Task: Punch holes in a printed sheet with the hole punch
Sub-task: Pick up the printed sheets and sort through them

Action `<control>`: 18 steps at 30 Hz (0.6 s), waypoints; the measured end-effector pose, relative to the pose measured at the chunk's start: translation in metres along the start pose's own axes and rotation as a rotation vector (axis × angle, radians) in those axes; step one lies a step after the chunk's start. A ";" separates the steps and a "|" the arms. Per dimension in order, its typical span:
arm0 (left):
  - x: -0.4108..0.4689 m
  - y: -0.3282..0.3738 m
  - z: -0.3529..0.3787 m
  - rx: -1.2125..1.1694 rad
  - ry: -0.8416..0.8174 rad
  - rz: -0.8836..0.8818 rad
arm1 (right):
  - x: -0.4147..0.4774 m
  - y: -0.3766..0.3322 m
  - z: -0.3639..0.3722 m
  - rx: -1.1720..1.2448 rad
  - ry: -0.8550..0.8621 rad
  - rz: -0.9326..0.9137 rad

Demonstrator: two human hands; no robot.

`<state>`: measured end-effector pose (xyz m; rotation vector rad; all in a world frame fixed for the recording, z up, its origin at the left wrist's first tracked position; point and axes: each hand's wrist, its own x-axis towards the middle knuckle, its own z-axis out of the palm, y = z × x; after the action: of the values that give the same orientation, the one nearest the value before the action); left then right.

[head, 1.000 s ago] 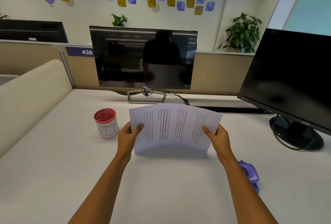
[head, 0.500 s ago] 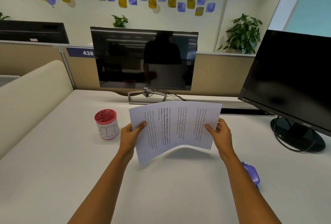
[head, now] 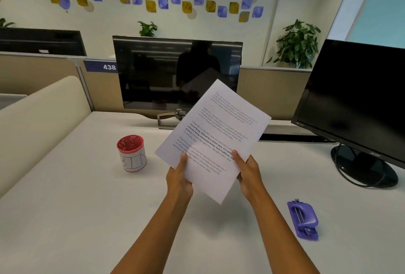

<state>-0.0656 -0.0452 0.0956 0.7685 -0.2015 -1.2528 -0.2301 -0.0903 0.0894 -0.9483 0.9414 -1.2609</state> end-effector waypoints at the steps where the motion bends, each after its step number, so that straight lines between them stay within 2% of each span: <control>1: -0.001 -0.002 0.001 0.001 -0.002 -0.010 | 0.001 -0.001 0.002 -0.010 0.003 -0.032; 7: 0.005 0.010 -0.016 0.110 0.033 -0.060 | 0.005 -0.016 -0.009 -0.138 0.014 -0.113; 10: 0.013 0.029 -0.029 0.334 -0.071 -0.071 | 0.007 -0.026 -0.021 -0.184 -0.012 -0.097; 14: 0.020 0.046 -0.027 0.635 -0.213 -0.069 | 0.008 -0.040 -0.032 -0.254 -0.152 -0.025; 18: 0.022 0.049 -0.011 0.719 -0.260 -0.004 | 0.008 -0.047 -0.032 -0.293 -0.237 0.035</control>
<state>-0.0141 -0.0558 0.1125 1.2110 -0.8954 -1.2853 -0.2751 -0.1030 0.1228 -1.2746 0.9642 -0.9706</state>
